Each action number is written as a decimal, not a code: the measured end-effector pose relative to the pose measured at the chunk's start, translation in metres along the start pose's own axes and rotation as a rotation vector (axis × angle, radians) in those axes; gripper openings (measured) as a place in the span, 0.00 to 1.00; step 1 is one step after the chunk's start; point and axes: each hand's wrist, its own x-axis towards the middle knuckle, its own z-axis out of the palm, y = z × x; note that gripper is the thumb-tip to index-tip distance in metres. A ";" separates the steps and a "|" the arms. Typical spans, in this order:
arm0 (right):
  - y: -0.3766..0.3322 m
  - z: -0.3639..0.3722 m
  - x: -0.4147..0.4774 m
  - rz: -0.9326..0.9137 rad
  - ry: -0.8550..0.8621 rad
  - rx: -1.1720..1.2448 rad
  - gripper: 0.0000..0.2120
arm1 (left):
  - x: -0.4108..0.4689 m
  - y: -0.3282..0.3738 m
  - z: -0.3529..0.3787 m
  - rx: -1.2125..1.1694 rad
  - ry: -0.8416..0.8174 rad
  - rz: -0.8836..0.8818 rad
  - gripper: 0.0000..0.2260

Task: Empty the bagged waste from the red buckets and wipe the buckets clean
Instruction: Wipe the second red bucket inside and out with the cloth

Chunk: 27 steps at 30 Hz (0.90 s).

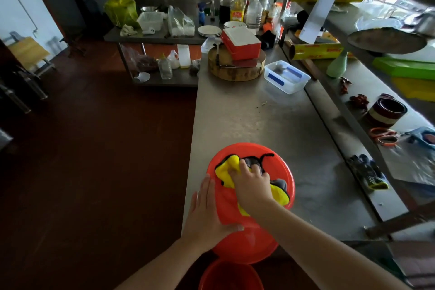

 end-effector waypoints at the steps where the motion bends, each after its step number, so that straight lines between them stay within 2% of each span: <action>1: 0.001 -0.003 0.013 0.011 0.012 0.006 0.31 | 0.000 0.000 -0.001 0.007 0.001 0.004 0.65; 6: 0.007 -0.013 0.053 0.040 0.019 0.048 0.27 | 0.005 0.000 -0.002 0.007 0.008 0.004 0.65; 13: 0.014 0.000 0.002 -0.030 -0.009 0.050 0.36 | 0.006 -0.003 0.004 0.000 0.015 -0.020 0.65; 20: 0.022 0.008 -0.066 -0.064 -0.056 0.044 0.33 | 0.004 -0.004 0.008 -0.025 0.024 -0.020 0.64; 27: 0.018 0.003 -0.039 -0.029 -0.020 0.072 0.29 | 0.004 -0.001 0.003 -0.018 0.010 -0.027 0.64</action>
